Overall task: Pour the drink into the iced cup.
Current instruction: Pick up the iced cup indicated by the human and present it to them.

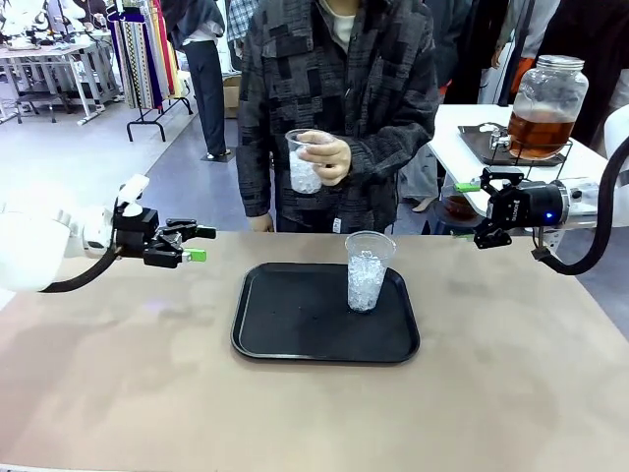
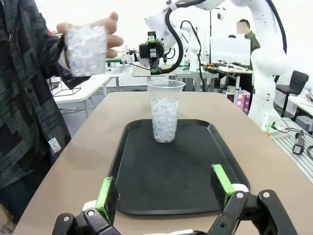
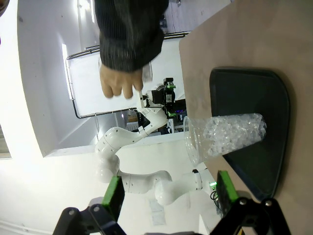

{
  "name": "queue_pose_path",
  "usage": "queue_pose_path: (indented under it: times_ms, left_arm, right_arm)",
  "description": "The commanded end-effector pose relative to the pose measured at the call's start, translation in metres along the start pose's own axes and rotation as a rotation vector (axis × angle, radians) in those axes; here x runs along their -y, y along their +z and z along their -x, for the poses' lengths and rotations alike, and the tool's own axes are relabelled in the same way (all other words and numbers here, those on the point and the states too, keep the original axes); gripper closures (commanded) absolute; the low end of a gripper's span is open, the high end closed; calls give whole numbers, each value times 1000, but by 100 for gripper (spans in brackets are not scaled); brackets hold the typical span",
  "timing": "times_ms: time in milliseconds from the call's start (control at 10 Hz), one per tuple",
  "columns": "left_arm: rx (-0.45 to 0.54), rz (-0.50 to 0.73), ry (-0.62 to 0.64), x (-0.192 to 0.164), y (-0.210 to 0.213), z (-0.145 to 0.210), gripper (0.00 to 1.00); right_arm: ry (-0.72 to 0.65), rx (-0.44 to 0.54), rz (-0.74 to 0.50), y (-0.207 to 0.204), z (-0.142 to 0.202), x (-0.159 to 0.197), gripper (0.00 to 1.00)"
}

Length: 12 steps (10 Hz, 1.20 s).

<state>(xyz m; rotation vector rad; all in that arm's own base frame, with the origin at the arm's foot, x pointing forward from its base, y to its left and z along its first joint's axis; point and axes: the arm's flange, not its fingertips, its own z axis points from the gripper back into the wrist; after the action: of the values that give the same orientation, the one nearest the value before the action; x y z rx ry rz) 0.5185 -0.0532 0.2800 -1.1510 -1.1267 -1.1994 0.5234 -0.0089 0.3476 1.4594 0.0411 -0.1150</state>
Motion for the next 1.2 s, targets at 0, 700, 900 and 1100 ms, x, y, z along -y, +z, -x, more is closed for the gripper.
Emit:
queue_pose_path:
  times_ms: [0, 700, 900, 1100]
  left_arm:
    - [-1, -1, -2, 1, 0, -2, 0]
    - [-1, -1, -2, 1, 0, -2, 0]
    - [-1, -1, -2, 1, 0, -2, 0]
    - [-1, -1, -2, 1, 0, -2, 0]
  right_arm:
    - [3, 2, -2, 0, -1, -2, 0]
    - [3, 2, -2, 0, -1, -2, 0]
    - [3, 2, -2, 0, -1, -2, 0]
    - [3, 2, -2, 0, -1, -2, 0]
